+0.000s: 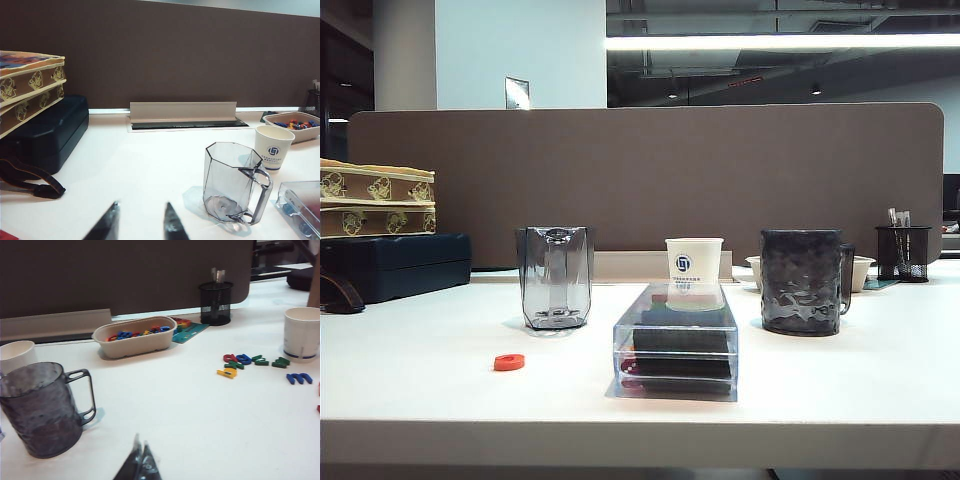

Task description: Pick up the letter "c" and put it in the paper cup.

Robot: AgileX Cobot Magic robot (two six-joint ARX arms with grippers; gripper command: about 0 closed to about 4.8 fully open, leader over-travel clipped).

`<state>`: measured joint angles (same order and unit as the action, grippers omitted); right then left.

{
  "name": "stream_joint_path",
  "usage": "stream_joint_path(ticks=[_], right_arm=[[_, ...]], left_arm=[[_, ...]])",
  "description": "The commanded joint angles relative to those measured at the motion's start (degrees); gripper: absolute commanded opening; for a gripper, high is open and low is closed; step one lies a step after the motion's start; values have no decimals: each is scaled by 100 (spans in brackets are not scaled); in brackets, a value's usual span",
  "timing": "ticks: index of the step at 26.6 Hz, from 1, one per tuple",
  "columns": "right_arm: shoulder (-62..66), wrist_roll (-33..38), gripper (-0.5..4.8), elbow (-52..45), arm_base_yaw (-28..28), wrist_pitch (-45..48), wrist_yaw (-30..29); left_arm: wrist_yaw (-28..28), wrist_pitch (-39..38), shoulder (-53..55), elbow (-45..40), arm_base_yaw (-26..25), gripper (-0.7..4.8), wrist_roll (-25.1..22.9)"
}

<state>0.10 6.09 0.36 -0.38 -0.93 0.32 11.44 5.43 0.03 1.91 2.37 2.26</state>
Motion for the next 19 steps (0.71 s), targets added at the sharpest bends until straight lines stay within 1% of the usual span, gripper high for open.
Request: stream_joint_path(ticks=[1, 3, 6, 11, 14, 16, 19], right_arm=[[2, 17, -1, -42, 0, 74, -46], [2, 20, -1, -42, 0, 74, -46], [2, 17, -1, -42, 2, 79, -46], [0, 17, -1, -39, 2, 76, -46], [2, 15, -1, -39, 0, 72, -46], [0, 15, -1, -39, 0, 79, -46], [0, 15, -1, -39, 2, 81, -48]], left_arm=[[149, 151, 7, 52, 103, 99, 120], [142, 155, 9, 83, 289, 99, 116], [-48, 153, 109, 138, 785, 99, -52], [-282, 155, 603, 306, 1244, 98, -332], [-442, 177, 1110, 525, 1447, 98, -667], [-444, 240, 1541, 695, 1499, 99, -1032], [-435, 511, 2151, 907, 1499, 99, -1086]])
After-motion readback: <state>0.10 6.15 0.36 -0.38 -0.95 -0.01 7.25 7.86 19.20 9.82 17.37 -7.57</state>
